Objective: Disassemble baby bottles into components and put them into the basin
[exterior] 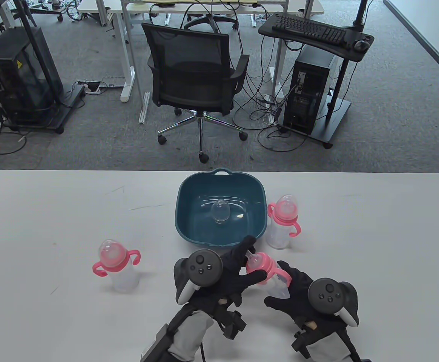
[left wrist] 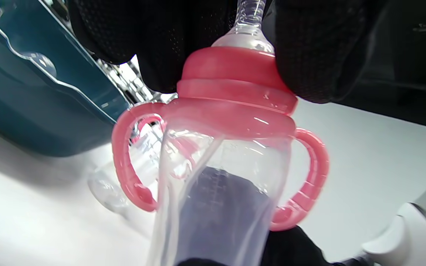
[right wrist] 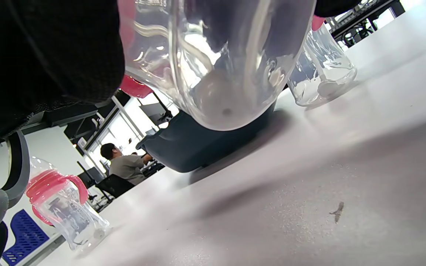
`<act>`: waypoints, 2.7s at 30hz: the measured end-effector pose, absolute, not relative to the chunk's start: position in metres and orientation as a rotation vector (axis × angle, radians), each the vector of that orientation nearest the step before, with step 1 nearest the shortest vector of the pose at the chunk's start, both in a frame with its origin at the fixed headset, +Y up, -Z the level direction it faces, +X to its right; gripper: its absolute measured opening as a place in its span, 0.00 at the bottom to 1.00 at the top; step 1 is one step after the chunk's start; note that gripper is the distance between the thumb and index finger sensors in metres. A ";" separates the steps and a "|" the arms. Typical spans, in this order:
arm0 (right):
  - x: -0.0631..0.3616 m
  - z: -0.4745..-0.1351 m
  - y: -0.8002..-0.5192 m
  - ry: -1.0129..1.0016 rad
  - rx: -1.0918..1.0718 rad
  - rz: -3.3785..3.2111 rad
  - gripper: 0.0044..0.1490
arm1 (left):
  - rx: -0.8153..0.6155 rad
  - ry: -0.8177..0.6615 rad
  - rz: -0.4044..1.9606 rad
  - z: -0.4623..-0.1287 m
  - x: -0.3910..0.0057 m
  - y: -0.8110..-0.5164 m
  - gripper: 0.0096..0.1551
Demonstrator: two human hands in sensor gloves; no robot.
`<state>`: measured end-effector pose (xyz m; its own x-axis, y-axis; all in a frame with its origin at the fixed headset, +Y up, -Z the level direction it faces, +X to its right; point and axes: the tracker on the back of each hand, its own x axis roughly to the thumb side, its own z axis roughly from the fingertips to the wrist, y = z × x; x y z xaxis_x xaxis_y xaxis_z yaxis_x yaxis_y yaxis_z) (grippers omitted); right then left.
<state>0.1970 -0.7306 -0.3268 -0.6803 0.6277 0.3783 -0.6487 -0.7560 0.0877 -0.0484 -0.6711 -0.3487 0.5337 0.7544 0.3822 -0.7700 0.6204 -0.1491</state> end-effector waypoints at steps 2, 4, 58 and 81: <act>0.198 -0.327 -0.731 -0.077 0.509 2.368 0.60 | 0.055 -0.423 0.895 -0.347 -0.048 -0.671 0.53; 0.199 -0.327 -0.730 -0.074 0.505 2.351 0.60 | 0.052 -0.425 0.898 -0.347 -0.048 -0.670 0.53; 0.197 -0.319 -0.726 -0.092 0.527 2.342 0.60 | -0.145 -0.485 1.239 -0.357 -0.052 -0.683 0.59; 0.196 -0.321 -0.729 -0.054 0.535 2.343 0.60 | -0.010 -0.547 1.319 -0.363 -0.057 -0.609 0.57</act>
